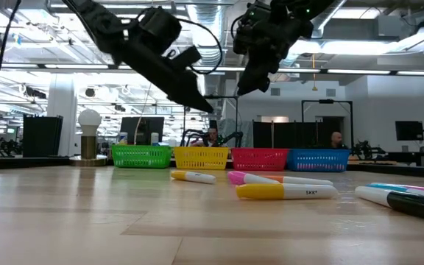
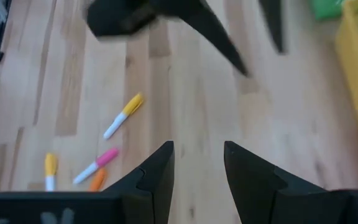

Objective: Pick & Place Markers
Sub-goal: Put the yellow highlighter pen into the yellow basket

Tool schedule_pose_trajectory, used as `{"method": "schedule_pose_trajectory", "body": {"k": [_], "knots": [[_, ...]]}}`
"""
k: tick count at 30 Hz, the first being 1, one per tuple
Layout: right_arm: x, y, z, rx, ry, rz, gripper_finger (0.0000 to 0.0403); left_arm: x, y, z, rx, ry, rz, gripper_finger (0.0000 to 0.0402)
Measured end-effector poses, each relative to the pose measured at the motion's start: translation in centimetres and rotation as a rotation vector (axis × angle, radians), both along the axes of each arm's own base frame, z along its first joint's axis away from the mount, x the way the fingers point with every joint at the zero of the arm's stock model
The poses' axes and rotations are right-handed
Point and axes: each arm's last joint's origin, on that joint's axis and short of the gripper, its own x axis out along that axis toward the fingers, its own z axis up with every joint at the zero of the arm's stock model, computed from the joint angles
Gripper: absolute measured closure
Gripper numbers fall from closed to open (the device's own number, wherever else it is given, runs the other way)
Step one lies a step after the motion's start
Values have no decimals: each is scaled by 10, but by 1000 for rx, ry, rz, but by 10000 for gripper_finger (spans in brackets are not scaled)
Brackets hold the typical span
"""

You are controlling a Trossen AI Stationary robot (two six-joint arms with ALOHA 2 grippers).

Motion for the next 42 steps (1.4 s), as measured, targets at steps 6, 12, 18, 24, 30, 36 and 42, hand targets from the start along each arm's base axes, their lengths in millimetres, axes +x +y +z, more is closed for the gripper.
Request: {"method": "schedule_pose_trajectory", "body": {"k": [6, 12, 18, 24, 30, 36, 42], "knots": [[0, 25, -5, 71, 110, 16, 274, -16, -37, 17, -156, 71, -203, 284], [2, 54, -13, 185, 241, -127, 275, -24, -77, 25, -190, 125, -366, 284], [3, 90, -24, 116, 339, -240, 275, -22, -107, 21, -178, 151, -452, 284], [5, 128, -30, 40, 353, -289, 275, -27, -114, 11, -138, 188, -503, 284], [8, 154, -28, 67, 312, -308, 275, -33, -111, -8, -127, 193, -531, 284], [7, 169, -28, 83, 318, -305, 275, -19, -109, -24, -127, 142, -541, 284], [6, 176, -28, 81, 320, -286, 275, -10, -110, -50, -149, 202, -546, 284]]}}
